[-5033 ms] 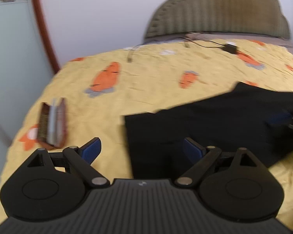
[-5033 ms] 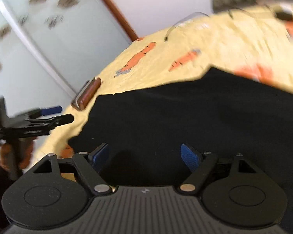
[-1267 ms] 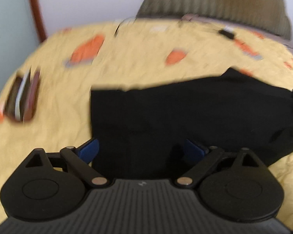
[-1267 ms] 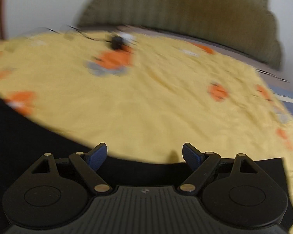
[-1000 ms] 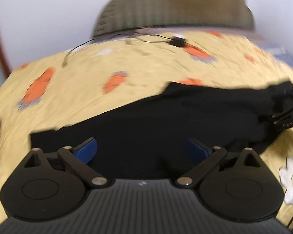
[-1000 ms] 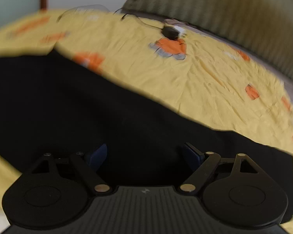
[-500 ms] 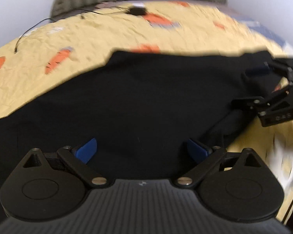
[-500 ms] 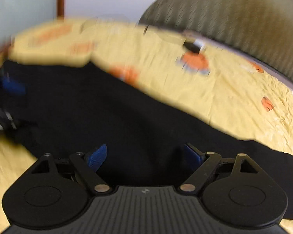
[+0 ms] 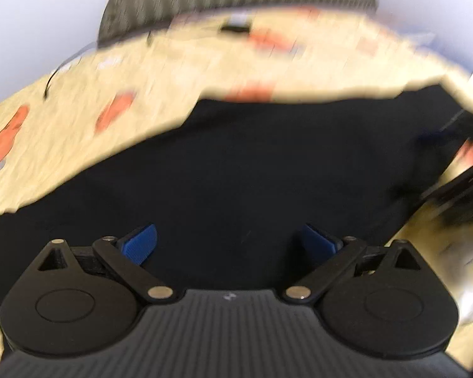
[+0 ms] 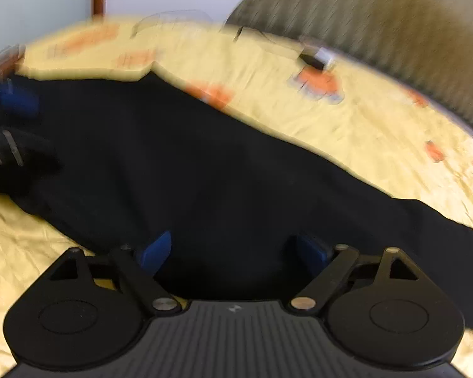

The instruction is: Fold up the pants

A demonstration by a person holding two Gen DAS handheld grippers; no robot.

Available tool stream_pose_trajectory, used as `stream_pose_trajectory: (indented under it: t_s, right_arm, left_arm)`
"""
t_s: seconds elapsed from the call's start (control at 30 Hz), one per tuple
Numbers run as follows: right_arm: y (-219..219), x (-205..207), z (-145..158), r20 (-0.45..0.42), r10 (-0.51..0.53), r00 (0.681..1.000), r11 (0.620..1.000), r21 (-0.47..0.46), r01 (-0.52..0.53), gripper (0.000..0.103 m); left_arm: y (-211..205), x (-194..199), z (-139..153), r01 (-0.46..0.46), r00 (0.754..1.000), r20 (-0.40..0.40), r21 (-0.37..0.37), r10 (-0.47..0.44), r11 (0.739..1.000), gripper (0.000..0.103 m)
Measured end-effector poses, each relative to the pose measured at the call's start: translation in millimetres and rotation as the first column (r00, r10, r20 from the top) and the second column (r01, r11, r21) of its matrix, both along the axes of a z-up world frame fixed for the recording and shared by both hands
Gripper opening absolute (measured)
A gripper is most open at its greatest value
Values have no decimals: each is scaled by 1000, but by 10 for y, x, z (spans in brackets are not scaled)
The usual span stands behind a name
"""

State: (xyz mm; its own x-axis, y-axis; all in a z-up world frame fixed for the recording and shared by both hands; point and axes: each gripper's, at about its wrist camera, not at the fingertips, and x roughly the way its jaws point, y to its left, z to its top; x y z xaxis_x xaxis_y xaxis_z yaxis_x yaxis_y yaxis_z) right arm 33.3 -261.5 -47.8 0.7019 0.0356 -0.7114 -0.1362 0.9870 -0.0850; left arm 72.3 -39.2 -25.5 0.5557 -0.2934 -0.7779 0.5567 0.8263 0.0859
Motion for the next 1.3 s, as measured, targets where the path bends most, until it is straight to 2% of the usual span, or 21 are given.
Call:
stream_pose_trajectory:
  t_s: [0.07, 0.13, 0.2, 0.3, 0.4, 0.43, 0.47, 0.53, 0.6, 0.63, 0.73, 0.77, 0.8, 0.83, 0.9, 0.97, 1.03, 1.07, 1.13, 1.2, 1.3]
  right_arm:
    - [-256, -115, 63, -5, -36, 999, 996, 77, 37, 88]
    - [-653, -224, 108, -6, -141, 990, 971, 192, 139, 88]
    - [-1161, -318, 116, -20, -296, 955, 905, 314, 288, 88]
    - [-1985, -541, 23, -100, -519, 849, 689, 538, 485, 88]
    - [-2520, -705, -138, -158, -566, 809, 478, 737, 478, 89]
    - [-2594, -706, -161, -143, -568, 810, 437, 782, 444, 89]
    - [-2619, -680, -170, -123, -558, 820, 431, 802, 414, 89]
    - [-2580, -550, -159, -104, -529, 842, 473, 787, 395, 89]
    - [-2424, -365, -74, -72, -501, 862, 584, 708, 398, 86]
    - [-2321, -274, 1, -44, -492, 870, 651, 645, 401, 84]
    - [-2100, 13, 102, -35, -450, 892, 795, 438, 419, 76]
    - [-2039, 113, 94, -36, -428, 903, 836, 363, 411, 63]
    - [-1979, 209, 47, -45, -430, 902, 861, 278, 425, 49]
    - [-1941, 313, -20, -47, -439, 897, 877, 193, 440, 48]
    - [-1899, 404, -81, -13, -413, 911, 905, 107, 412, 48]
    - [-1922, 470, -80, 20, -436, 900, 899, 47, 435, 46]
    - [-2067, 544, -127, 55, -535, 843, 842, -47, 537, 49]
    - [-2182, 497, -120, 35, -561, 827, 827, -3, 562, 52]
    - [-2307, 260, -34, 12, -562, 827, 821, 133, 556, 51]
    - [-2349, -12, 44, 41, -583, 812, 806, 162, 570, 52]
    - [-2643, -516, 75, -1, -676, 737, 698, 321, 641, 52]
  left_arm:
    - [120, 16, -32, -11, 1000, -26, -49, 9, 999, 98]
    - [206, 41, 6, -34, 999, -42, -78, 30, 996, 98]
    - [236, 43, 50, -55, 998, -20, -71, 53, 996, 98]
    - [193, 35, 125, -58, 998, -16, -76, 57, 995, 98]
    - [54, -43, 261, -10, 1000, -3, -119, 9, 993, 98]
    - [-13, -53, 291, 5, 1000, 1, -131, -5, 991, 98]
    - [-104, -65, 323, 24, 1000, 1, -142, -24, 990, 98]
    - [-316, -46, 338, 62, 998, 2, -141, -62, 988, 98]
    - [-552, -26, 307, 99, 995, 5, -127, -99, 987, 98]
    - [-673, -18, 275, 116, 993, 0, -121, -117, 986, 98]
    - [-925, 31, 163, 154, 987, -24, -117, -157, 981, 98]
    - [-1009, 49, 111, 163, 985, -38, -114, -168, 980, 98]
    - [-1079, 63, 69, 165, 984, -44, -108, -170, 980, 98]
    - [-1146, 63, 42, 173, 983, -42, -100, -178, 980, 97]
    - [-1292, 39, -9, 213, 976, -17, -68, -215, 975, 98]
    - [-1394, 55, -78, 220, 975, -18, -41, -221, 975, 98]
    - [-1403, 89, -125, 210, 976, -46, -64, -213, 976, 98]
    - [-1390, 97, -133, 209, 976, -48, -65, -212, 976, 99]
    - [-1373, 94, -122, 206, 977, -45, -62, -209, 976, 99]
    - [-1409, 86, -97, 208, 977, -44, -54, -210, 977, 99]
    - [-1514, 40, -25, 239, 970, -33, -68, -242, 969, 99]
